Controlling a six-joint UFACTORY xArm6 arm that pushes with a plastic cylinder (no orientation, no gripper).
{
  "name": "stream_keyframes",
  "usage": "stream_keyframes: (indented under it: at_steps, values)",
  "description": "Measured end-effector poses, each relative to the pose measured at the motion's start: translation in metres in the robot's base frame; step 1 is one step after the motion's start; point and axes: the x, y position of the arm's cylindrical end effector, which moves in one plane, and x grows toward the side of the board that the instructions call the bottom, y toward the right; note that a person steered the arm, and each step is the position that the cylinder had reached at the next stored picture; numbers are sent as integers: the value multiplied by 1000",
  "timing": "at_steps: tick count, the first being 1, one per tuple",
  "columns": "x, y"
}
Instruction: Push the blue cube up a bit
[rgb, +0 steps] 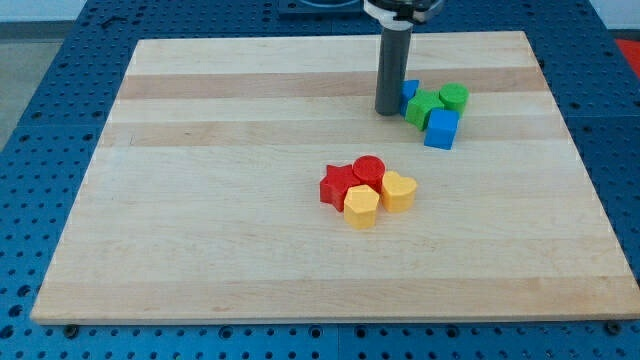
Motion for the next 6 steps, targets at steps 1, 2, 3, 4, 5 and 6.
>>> stream_keyframes:
  at_steps: [1, 2, 3, 4, 5, 6]
  values:
    - [29, 0]
    - [65, 7]
    - [85, 24]
    - [85, 59]
    - [85, 76]
    - [80, 76]
